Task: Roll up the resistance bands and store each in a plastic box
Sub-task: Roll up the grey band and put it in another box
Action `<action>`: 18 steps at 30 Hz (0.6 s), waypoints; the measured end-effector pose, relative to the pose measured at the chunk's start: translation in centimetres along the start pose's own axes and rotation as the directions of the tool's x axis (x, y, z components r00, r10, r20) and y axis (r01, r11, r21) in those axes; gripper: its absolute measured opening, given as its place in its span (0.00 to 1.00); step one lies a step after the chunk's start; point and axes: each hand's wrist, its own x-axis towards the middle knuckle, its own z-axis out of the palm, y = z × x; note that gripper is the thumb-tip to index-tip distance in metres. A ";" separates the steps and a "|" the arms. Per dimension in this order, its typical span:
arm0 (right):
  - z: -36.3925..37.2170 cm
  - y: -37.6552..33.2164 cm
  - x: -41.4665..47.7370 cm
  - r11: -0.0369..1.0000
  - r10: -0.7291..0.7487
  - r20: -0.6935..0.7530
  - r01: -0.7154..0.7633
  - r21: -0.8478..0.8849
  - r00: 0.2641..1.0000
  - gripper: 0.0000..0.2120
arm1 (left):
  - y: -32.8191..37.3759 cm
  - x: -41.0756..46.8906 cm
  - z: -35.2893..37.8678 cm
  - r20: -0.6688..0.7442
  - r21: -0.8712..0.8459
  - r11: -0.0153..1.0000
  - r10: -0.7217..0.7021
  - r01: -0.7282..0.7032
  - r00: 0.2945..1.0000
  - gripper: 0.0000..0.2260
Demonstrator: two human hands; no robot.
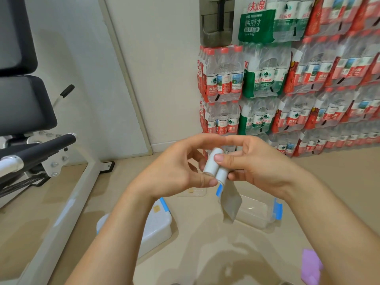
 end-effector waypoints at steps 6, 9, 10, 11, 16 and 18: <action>-0.2 -0.4 -0.3 0.984 0.002 0.043 -0.009 0.178 0.999 0.25 | -1.0 0.4 0.2 -0.003 -0.431 0.902 0.034 -0.032 0.999 0.25; -0.1 -0.6 -0.6 0.994 0.040 0.098 -0.049 0.097 0.994 0.21 | -1.0 0.2 -0.7 0.008 -0.396 0.918 0.043 -0.036 0.999 0.26; -0.2 -0.6 -0.7 0.995 0.049 0.097 -0.056 0.076 0.994 0.21 | -1.0 0.1 -1.0 0.010 -0.362 0.932 0.036 -0.030 0.999 0.27; -0.2 -0.6 -0.7 0.996 0.055 0.090 -0.061 0.063 0.994 0.21 | -1.0 0.0 -1.2 0.009 -0.318 0.948 0.021 -0.017 1.000 0.27; 0.0 -0.5 -0.4 0.999 0.051 0.043 -0.052 0.005 0.998 0.21 | -0.8 -0.1 -1.5 -0.003 -0.085 0.996 -0.042 0.041 0.999 0.30; 0.2 -0.3 -0.2 0.998 0.038 0.006 -0.037 -0.041 0.999 0.23 | -0.6 -0.1 -1.3 -0.026 0.013 0.999 -0.046 0.047 0.999 0.30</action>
